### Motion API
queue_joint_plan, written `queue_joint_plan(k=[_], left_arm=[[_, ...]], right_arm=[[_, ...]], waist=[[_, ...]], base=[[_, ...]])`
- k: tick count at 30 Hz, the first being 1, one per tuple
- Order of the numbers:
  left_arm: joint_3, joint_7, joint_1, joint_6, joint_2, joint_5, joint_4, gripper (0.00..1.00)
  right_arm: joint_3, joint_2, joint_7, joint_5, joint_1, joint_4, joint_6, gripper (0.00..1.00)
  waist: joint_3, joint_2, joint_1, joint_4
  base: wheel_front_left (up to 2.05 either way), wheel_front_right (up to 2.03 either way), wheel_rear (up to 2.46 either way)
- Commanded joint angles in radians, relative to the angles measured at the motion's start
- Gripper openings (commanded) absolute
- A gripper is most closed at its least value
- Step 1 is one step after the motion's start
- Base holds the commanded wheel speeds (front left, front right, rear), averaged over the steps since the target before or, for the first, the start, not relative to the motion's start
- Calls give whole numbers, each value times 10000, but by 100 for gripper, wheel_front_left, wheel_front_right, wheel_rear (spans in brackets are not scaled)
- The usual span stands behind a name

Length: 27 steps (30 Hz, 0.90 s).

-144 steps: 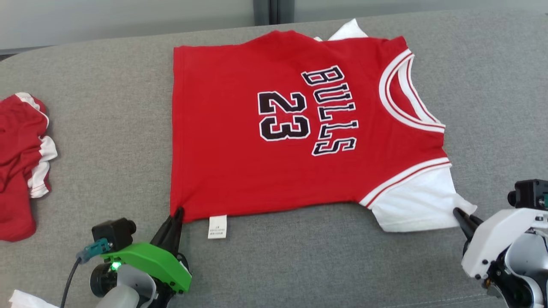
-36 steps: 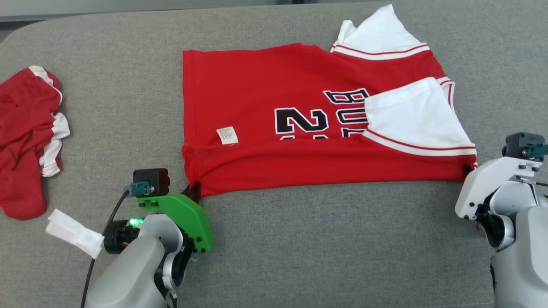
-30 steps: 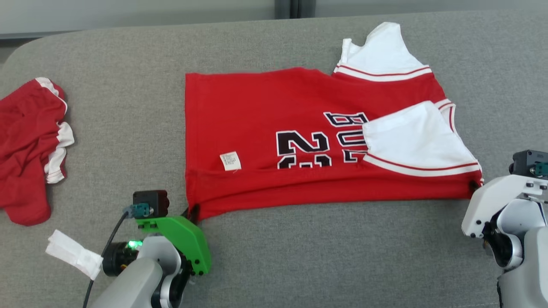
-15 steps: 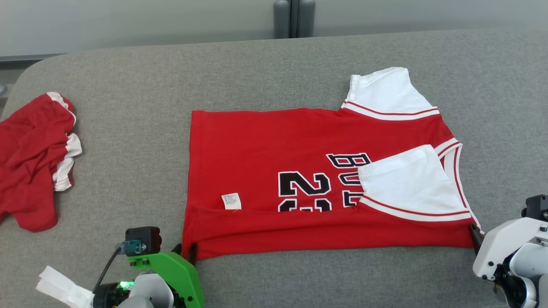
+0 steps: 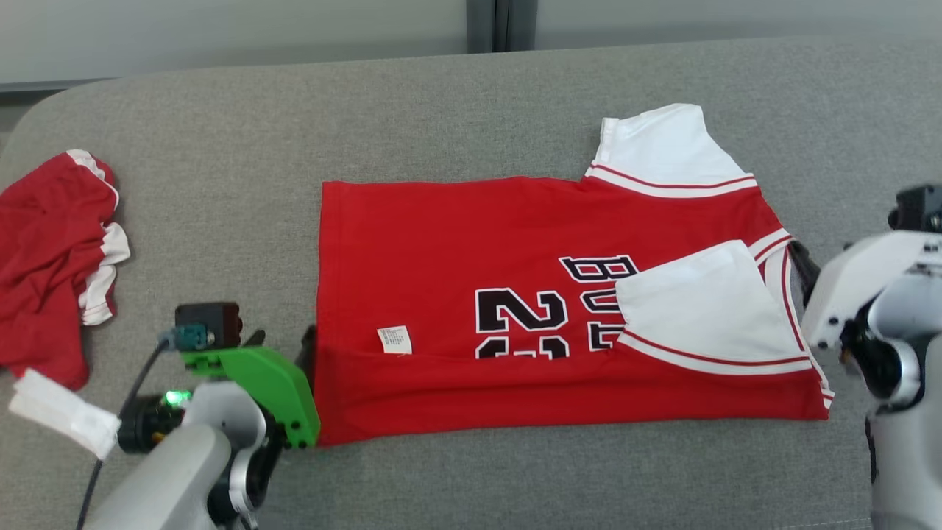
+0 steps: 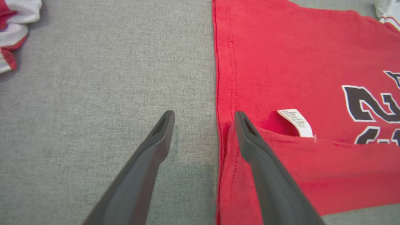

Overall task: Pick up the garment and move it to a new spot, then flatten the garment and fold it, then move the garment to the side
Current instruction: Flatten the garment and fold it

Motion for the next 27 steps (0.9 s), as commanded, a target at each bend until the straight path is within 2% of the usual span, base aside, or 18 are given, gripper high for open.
queue_joint_plan(k=[1, 5, 13, 18, 27], left_arm=[[37, 169, -538, -100, 71, 78, 137, 100], [90, 649, -1951, -389, -149, 125, 694, 100], [-70, 1280, -4365, -923, -734, 340, 2247, 100], [-608, 1548, -5566, -1388, -815, 951, 3252, 100], [-614, 1514, -6584, -1826, -1134, 907, 4408, 100]], right_arm=[[236, -83, 138, 262, -619, 212, -13, 100], [959, -619, 246, 496, -2420, 1176, -16, 100], [1990, -1113, -622, 755, -5253, 3449, -15, 100], [2413, -1211, -1053, 661, -6325, 4508, -15, 100], [3078, -1423, -1473, 826, -7390, 5720, -15, 100]], waist=[[300, 0, 0, -67], [864, 0, 0, -144], [1930, 0, 0, -128], [2531, 0, 0, -117], [3163, 0, 0, -99]], base=[[0, 0, 0], [0, 0, 0], [0, 0, 0], [0, 0, 0], [0, 0, 0]])
